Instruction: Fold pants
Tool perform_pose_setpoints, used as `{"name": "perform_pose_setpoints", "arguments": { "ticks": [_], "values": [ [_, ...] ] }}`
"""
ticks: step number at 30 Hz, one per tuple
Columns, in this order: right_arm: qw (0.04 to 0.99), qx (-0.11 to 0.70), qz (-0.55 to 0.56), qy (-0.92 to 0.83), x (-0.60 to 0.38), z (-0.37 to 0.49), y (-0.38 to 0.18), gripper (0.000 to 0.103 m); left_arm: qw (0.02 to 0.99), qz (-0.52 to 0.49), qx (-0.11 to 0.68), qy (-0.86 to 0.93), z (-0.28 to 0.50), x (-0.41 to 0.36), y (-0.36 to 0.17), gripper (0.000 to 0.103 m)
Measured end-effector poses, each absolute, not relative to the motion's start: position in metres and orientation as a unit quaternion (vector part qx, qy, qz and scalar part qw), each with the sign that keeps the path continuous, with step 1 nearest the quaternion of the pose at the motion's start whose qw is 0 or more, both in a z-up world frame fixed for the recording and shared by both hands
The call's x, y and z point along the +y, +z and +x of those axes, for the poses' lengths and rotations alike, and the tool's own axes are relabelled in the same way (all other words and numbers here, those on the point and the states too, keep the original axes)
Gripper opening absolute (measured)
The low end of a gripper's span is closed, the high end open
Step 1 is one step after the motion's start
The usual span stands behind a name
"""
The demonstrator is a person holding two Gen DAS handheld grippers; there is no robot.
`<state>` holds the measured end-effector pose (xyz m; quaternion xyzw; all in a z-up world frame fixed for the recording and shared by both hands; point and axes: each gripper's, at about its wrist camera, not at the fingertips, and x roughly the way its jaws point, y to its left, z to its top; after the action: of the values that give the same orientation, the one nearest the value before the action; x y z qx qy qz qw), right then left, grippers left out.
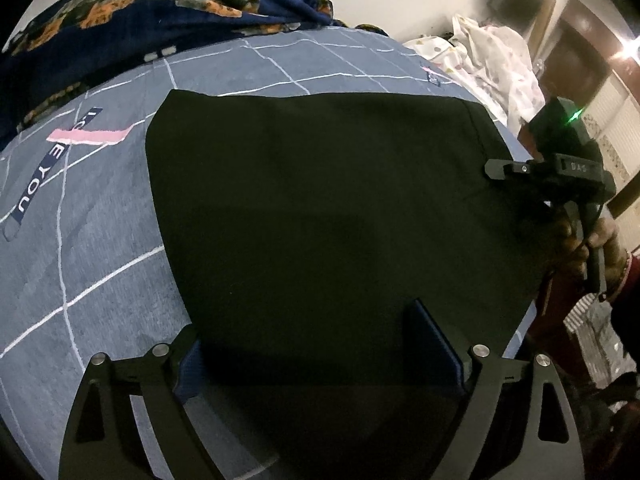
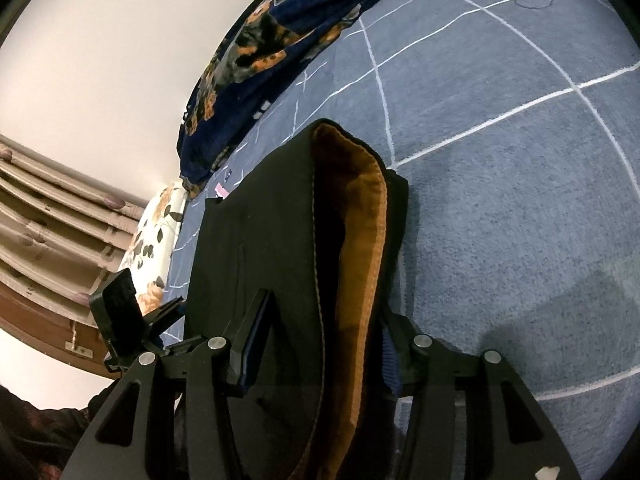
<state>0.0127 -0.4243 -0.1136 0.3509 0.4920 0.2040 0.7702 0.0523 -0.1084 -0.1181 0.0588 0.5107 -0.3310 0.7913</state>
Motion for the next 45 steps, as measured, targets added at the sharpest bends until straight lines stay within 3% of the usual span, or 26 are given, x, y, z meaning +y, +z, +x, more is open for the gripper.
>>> {"name": "perform_pose_setpoints", "arguments": {
  "ticks": [8,10,12,15,20,34,45],
  "values": [
    [0.773,0.493,0.347,0.197,-0.422,0.012,-0.112,0.045,0.797,0.071,0.506,-0.323,0.053,-0.112,-0.119,0.085],
    [0.780,0.494,0.332,0.192,-0.418,0.012,-0.110,0.043,0.800,0.079,0.501,-0.319,0.052,-0.112,-0.118,0.077],
    [0.784,0.495,0.326,0.188,-0.415,0.012,-0.110,0.040,0.805,0.081,0.495,-0.315,0.052,-0.110,-0.116,0.057],
    [0.781,0.489,0.340,0.188,-0.414,0.011,-0.110,0.033,0.812,0.082,0.489,-0.308,0.055,-0.107,-0.110,0.036],
    [0.781,0.469,0.363,0.194,-0.413,0.007,-0.104,0.027,0.824,0.092,0.472,-0.301,0.051,-0.107,-0.100,0.022],
    [0.773,0.434,0.390,0.247,-0.373,0.031,-0.065,0.025,0.848,0.074,0.446,-0.277,0.062,-0.080,-0.068,0.015],
    [0.757,0.429,0.393,0.298,-0.305,0.105,-0.056,0.024,0.882,0.048,0.420,-0.208,0.109,-0.005,-0.038,0.015]
  ]
}}
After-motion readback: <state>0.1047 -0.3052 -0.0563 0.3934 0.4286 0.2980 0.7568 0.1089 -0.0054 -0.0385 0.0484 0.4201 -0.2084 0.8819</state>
